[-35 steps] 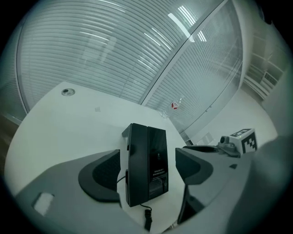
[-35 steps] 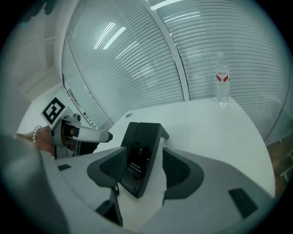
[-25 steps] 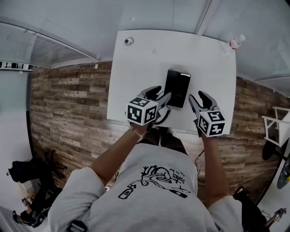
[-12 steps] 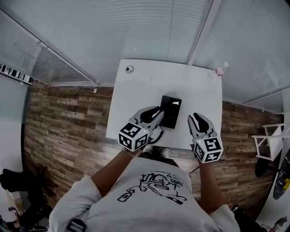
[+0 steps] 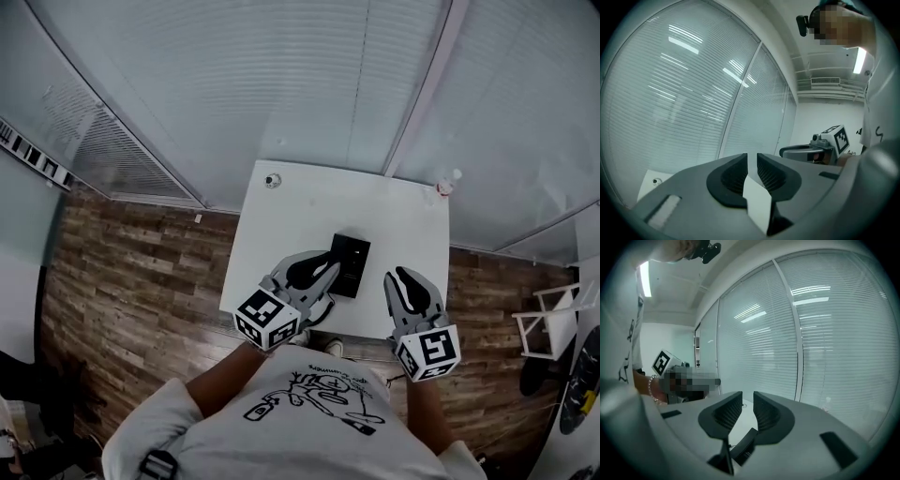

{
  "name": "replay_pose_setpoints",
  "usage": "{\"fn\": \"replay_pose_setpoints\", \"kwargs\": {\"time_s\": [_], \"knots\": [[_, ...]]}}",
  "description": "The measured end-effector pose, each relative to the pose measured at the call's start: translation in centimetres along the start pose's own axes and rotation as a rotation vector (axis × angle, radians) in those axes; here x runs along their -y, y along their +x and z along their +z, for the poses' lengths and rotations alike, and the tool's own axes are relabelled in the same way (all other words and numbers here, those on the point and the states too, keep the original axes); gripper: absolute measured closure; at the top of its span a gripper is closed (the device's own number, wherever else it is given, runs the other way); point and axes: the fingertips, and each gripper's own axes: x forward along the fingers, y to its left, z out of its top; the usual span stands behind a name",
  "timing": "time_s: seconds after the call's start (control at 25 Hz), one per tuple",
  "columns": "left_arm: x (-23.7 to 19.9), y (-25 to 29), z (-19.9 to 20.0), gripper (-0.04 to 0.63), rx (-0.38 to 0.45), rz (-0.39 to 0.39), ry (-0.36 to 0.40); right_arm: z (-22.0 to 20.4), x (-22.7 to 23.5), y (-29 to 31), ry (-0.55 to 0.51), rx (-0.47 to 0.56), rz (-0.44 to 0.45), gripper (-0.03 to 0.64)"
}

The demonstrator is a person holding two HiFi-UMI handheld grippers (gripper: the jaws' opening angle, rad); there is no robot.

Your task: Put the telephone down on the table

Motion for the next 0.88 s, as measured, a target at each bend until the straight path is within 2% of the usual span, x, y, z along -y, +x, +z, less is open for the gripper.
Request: {"fn": "replay_pose_setpoints", "kwargs": {"time_s": [0.24, 0.52, 0.88], "knots": [[2.1, -1.6, 2.9, 0.537, 0.05, -0.025, 0.073, 2.3, -1.4, -1.2, -0.025, 0.042, -0.007, 0.555], [2.5, -2.5, 3.5, 0.541, 0.082, -0.004, 0.075, 3.5, -2.3, -2.0, -0.038, 0.058, -0.022, 0.577], [2.0, -2.7, 3.2, 0.541, 0.079, 0.007, 0.076, 3.6, -2.6, -2.0, -0.038, 0.072, -0.049, 0.577]]}}
